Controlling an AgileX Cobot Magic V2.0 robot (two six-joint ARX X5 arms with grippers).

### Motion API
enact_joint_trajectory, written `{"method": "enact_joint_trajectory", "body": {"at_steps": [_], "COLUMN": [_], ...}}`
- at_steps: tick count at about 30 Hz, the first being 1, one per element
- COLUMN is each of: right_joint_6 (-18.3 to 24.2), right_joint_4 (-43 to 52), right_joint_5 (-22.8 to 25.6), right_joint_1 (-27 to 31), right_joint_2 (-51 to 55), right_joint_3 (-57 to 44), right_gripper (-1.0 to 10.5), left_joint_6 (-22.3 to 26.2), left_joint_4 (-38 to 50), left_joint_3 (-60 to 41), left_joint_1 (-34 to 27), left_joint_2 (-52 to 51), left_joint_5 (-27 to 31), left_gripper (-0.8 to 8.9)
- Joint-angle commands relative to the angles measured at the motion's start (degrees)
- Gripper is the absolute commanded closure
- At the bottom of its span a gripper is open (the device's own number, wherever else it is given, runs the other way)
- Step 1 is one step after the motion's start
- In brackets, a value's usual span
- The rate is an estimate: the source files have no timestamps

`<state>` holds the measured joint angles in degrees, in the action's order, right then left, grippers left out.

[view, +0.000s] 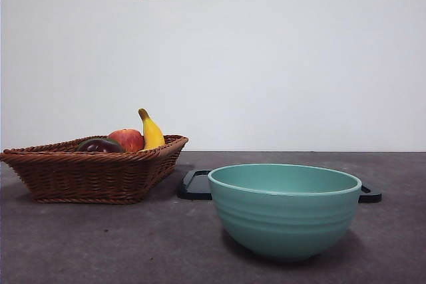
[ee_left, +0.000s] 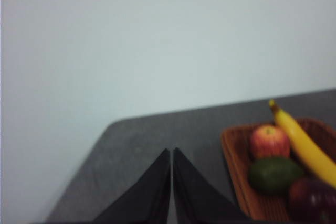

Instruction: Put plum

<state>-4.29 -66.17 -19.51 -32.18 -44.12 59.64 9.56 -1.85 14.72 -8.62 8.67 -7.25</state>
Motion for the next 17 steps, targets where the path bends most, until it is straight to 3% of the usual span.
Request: {"method": "enact_joint_trajectory", "body": {"at_steps": [1, 17], "right_joint_6": [0.31, 0.31], "right_joint_4": [0.33, 0.31], "right_joint_5": [0.00, 0.00], "right_joint_1": [-0.35, -0.35], "right_joint_2": [-0.26, -0.26], "right_joint_3": [0.81, 0.81], "right_gripper": [9.4, 9.4], "left_joint_6": [-0.22, -1.53], "left_joint_4": [0.50, 0.17], "left_joint_3": [-3.72, -13.99], "left_joint_1": [-0.26, 4.24], "left_joint_2": [-2.38, -8.41], "left_joint_5": [0.24, 0.24], "left_gripper": [8.07, 8.07]}}
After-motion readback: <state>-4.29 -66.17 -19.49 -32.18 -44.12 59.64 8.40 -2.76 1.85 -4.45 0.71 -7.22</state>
